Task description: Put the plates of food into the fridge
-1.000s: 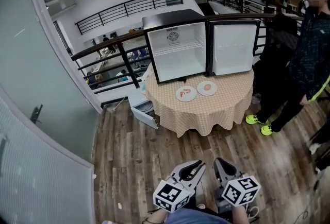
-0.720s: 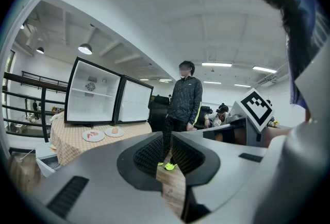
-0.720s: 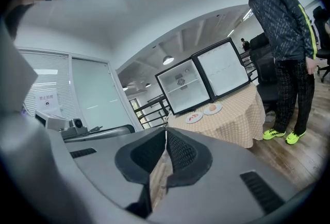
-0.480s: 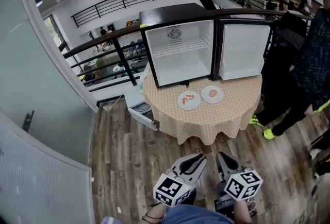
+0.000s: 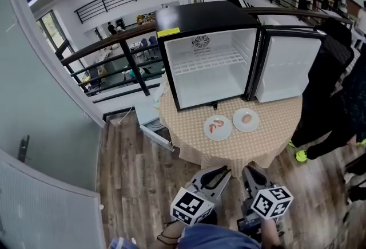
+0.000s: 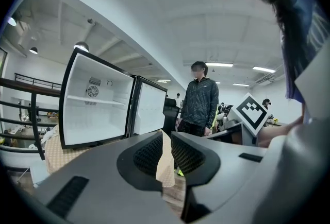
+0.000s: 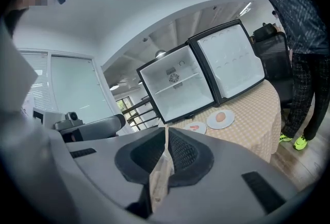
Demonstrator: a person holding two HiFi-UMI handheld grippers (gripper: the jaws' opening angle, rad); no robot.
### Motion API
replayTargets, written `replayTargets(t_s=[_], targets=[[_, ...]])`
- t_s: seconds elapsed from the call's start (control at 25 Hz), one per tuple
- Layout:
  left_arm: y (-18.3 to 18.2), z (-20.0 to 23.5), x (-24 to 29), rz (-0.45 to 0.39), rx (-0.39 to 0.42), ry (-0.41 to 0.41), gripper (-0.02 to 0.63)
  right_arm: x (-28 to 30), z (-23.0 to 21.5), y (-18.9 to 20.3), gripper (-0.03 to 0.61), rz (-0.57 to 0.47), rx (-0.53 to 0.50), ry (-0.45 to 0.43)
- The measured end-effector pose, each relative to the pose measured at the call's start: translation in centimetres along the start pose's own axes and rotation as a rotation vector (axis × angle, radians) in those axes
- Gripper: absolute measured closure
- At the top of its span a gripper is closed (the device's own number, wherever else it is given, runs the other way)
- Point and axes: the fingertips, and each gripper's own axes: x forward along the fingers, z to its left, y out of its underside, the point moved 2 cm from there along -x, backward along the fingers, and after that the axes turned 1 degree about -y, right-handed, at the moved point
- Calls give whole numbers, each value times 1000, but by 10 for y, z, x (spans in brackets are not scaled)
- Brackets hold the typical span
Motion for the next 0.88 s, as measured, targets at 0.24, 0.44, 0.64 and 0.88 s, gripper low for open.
replayTargets(t_s=[0.24, 0.44, 0.64, 0.88], targets=[[-13, 35, 17, -17, 3, 52, 557, 45, -10, -29, 561, 3, 17, 57], [-10, 54, 29, -14, -25, 86, 557, 64, -27, -30, 561, 23, 21, 90], [-5, 70, 48, 1, -54, 102, 557, 69, -47, -30, 561, 36, 50, 131], [3, 79, 78, 21, -119, 117, 557, 79, -85, -43, 561, 49, 85, 188]])
